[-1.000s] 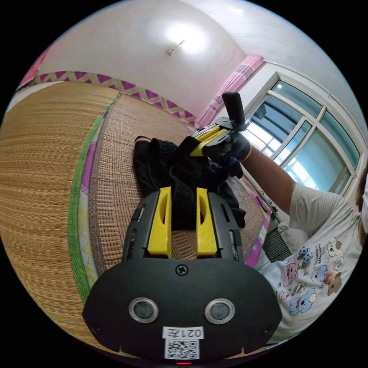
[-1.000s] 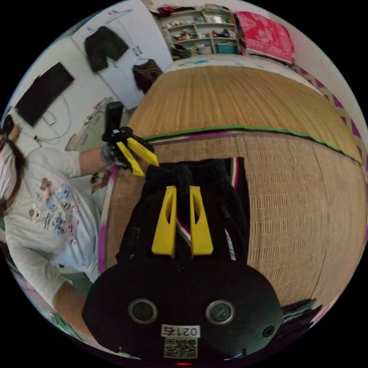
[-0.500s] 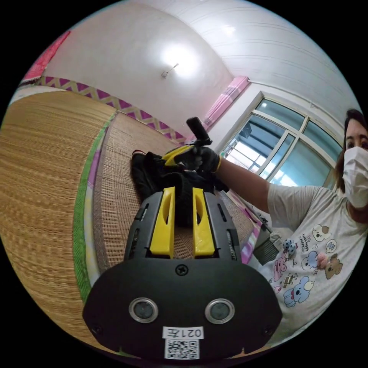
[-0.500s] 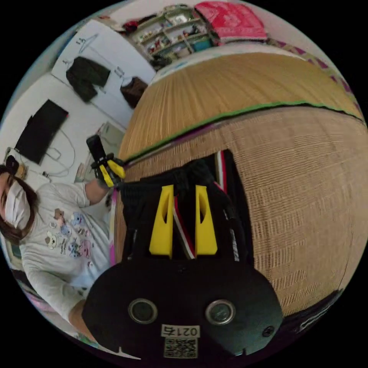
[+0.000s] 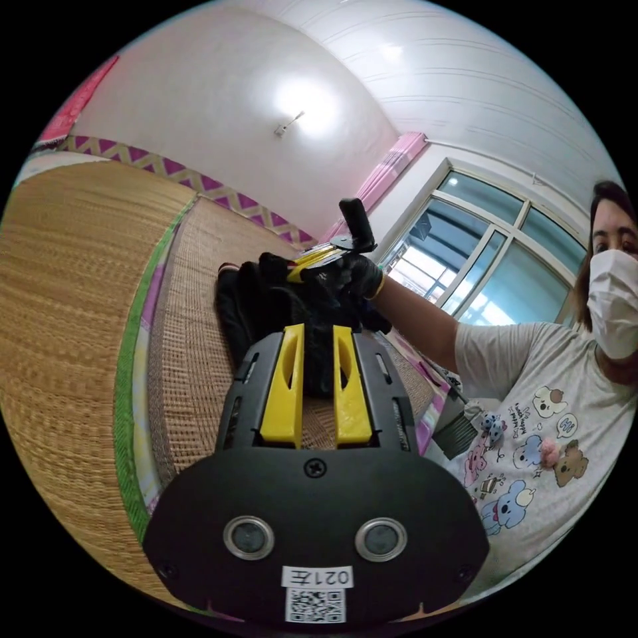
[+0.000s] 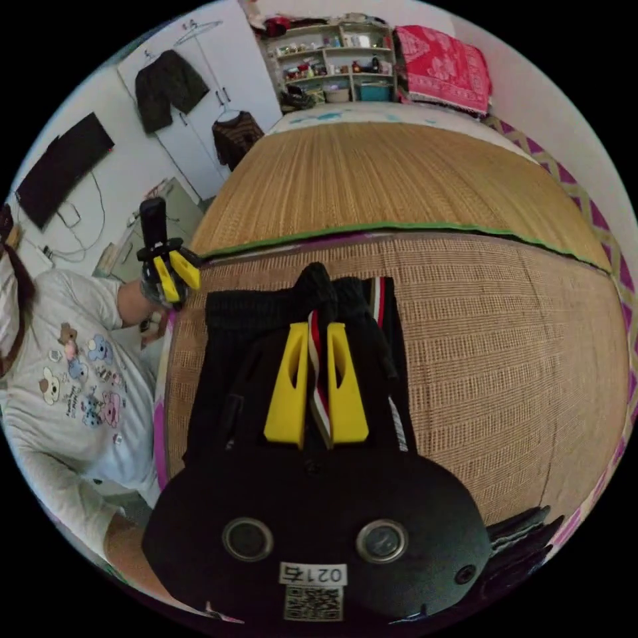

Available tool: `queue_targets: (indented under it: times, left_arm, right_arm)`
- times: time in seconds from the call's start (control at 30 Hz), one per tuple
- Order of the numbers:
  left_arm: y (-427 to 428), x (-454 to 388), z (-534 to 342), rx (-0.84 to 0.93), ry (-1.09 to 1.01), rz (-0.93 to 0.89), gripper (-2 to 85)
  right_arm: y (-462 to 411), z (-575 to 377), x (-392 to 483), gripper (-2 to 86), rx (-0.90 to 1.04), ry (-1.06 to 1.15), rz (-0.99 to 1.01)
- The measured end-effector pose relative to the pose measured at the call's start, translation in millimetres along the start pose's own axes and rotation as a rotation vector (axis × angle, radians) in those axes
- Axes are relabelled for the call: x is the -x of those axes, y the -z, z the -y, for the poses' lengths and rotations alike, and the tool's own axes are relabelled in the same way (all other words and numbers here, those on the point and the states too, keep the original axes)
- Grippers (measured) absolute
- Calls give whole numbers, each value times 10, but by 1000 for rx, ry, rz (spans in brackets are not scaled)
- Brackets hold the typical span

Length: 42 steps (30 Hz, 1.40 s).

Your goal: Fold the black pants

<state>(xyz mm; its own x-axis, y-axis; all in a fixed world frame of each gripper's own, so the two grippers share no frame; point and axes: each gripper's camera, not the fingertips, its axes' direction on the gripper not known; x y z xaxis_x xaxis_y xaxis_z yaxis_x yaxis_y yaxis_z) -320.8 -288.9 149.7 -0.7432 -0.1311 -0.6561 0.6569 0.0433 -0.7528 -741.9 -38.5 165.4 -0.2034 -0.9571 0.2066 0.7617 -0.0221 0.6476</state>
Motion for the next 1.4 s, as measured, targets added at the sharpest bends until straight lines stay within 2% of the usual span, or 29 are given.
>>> queue_targets:
  times: [0.07, 0.13, 0.3, 0.4, 0.53, 0.6, 0.7, 0.73, 0.8, 0.83, 0.87, 0.93, 1.0, 1.07, 1.1, 1.13, 1.27, 1.33, 1.4]
  left_arm:
    - [-97, -69, 123, -2, -31, 3, 67]
    - [-294, -81, 267, 41, -35, 52, 70]
    - [-943, 317, 368, 332, 69, 215, 56]
    - [-903, 376, 388, 339, 100, 218, 53]
    - [-913, 326, 433, 366, 98, 260, 45]
    - [-884, 103, 532, 286, 20, 275, 13]
    - [-1057, -135, 707, 165, -83, 93, 2]
    - [-1164, -112, 743, 193, -68, 93, 7]
    - [-1671, 194, 745, 448, 22, 211, 15]
    - [-1745, 270, 705, 503, 33, 240, 15]
    - [-1704, 346, 659, 470, 39, 233, 3]
    - [-1593, 401, 666, 443, 69, 209, -5]
    - [-1567, 433, 648, 412, 80, 239, -8]
    - [-1555, 483, 638, 394, 100, 243, -9]
    - [-1543, 516, 646, 393, 109, 238, -9]
    - [-1537, 531, 651, 396, 111, 238, -9]
    - [-1390, 584, 688, 392, 117, 245, -8]
    - [-1200, 569, 700, 325, 124, 239, -6]
    - [-848, 573, 717, 172, 135, 199, 2]
  right_arm:
    - [-84, -45, -195, 57, -19, -118, -34]
    - [-400, -95, -352, 66, 72, -199, -63]
    - [34, -385, -183, 87, -59, -238, -108]
    - [387, -727, 143, 74, -79, -195, -167]
    - [431, -1250, 601, 56, 15, -112, -205]
    - [296, -1446, 665, 56, 71, -129, -258]
    - [-20, -1677, 588, 55, 63, -206, -289]
    - [-62, -1750, 573, 52, 15, -240, -309]
    - [9, -1818, 565, 45, 2, -253, -295]
    - [118, -1850, 569, 20, 22, -240, -283]
    - [201, -1878, 585, 7, 11, -228, -288]
    - [613, -2049, 595, -1, -178, -249, -358]
    - [732, -2139, 467, 1, -280, -281, -338]
    - [521, -2153, 198, 2, -195, -342, -318]
    - [282, -2185, 23, -4, -52, -372, -380]
    - [328, -2320, -19, -5, -127, -358, -397]
    - [754, -2693, -108, 4, -220, -531, -321]
    - [1036, -3014, 115, 26, -272, -526, -330]
    - [1166, -3287, 270, 70, -297, -551, -259]
